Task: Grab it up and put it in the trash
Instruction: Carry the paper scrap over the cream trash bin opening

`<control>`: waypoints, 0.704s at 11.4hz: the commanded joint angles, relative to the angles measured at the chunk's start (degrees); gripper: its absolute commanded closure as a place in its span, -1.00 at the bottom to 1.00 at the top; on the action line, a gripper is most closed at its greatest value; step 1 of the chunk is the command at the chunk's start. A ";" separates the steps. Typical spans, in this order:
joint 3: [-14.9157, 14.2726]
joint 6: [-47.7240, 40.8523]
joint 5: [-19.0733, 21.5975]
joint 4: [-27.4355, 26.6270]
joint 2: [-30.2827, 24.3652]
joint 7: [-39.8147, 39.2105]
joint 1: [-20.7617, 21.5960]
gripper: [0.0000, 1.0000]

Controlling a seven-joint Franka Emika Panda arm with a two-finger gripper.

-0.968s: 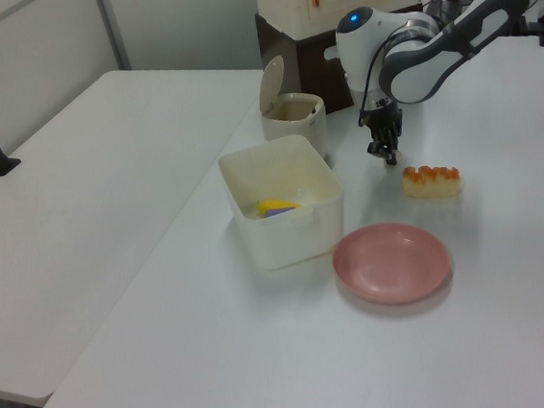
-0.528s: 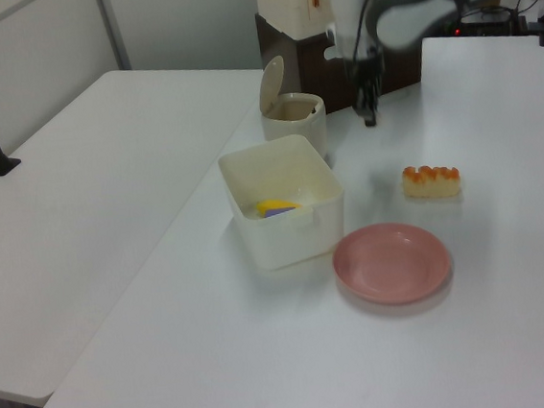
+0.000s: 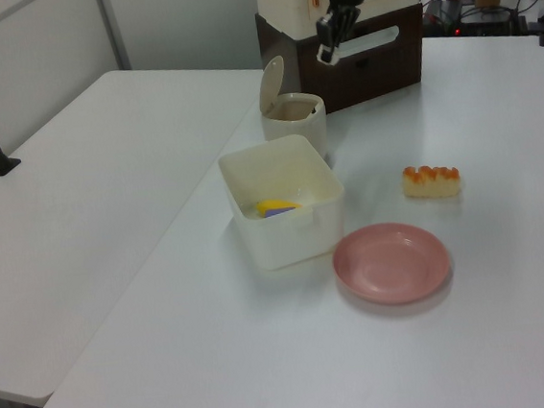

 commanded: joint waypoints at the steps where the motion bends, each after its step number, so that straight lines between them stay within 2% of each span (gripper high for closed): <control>1: -0.18 6.05 -3.38 0.02 3.02 9.27 1.86 1.00; 4: -0.09 7.89 -11.21 1.34 6.89 18.84 4.22 0.98; 8: -0.44 7.81 -12.81 5.55 10.50 23.16 5.64 0.98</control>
